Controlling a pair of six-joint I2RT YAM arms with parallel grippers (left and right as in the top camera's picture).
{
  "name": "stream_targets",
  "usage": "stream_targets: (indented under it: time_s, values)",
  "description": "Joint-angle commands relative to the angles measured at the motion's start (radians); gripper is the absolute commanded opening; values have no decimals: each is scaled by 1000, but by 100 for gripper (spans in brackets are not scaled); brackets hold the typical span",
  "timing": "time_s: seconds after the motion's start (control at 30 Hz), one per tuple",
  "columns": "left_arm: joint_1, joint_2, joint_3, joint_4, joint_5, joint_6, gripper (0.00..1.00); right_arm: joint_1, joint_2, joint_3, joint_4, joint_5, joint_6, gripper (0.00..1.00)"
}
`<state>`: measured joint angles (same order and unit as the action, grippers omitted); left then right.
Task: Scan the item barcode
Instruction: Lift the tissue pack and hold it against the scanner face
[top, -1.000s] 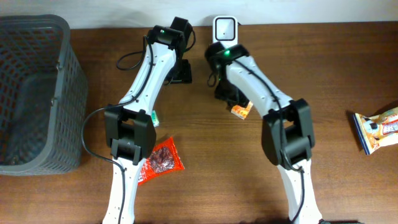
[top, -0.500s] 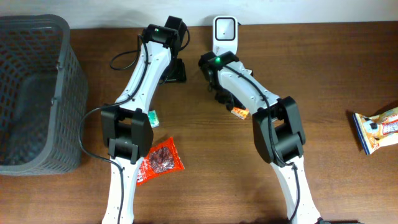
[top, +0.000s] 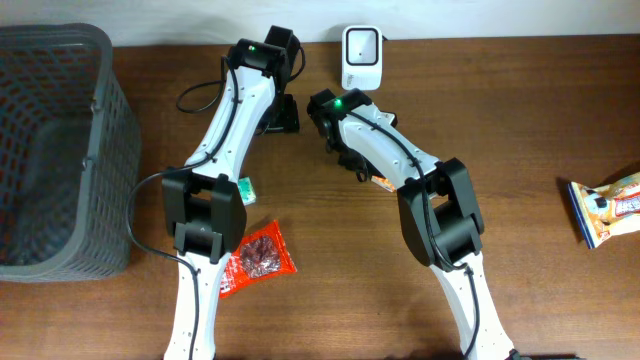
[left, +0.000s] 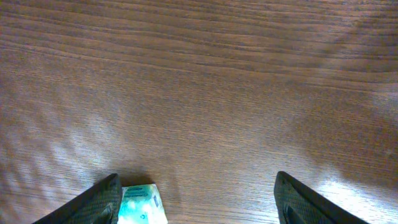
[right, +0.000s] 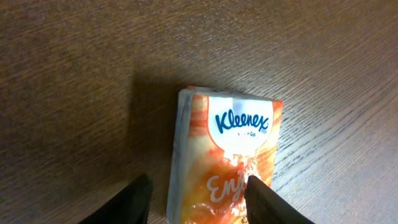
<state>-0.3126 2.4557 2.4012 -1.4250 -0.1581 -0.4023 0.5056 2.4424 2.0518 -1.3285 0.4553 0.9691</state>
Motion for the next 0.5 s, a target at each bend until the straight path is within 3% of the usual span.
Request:
stream_targets:
  time_s: [0.0, 0.07, 0.17, 0.23, 0.3, 0.47]
  values:
    - [2, -25, 2, -5, -15, -9, 77, 5, 39, 13, -15, 28, 16, 48]
    - [2, -25, 2, -5, -15, -9, 77, 5, 40, 13, -23, 28, 16, 44]
    - [2, -25, 2, -5, -15, -9, 77, 4, 40, 13, -33, 27, 16, 20]
    - [2, -25, 2, -5, -15, -10, 77, 4, 40, 14, -47, 26, 16, 9]
    - [2, -25, 2, -4, -15, -9, 77, 3, 40, 28, -74, 20, 16, 5]
    - [2, -25, 2, -5, -15, -9, 77, -2, 37, 150, -191, 0, 13, 4]
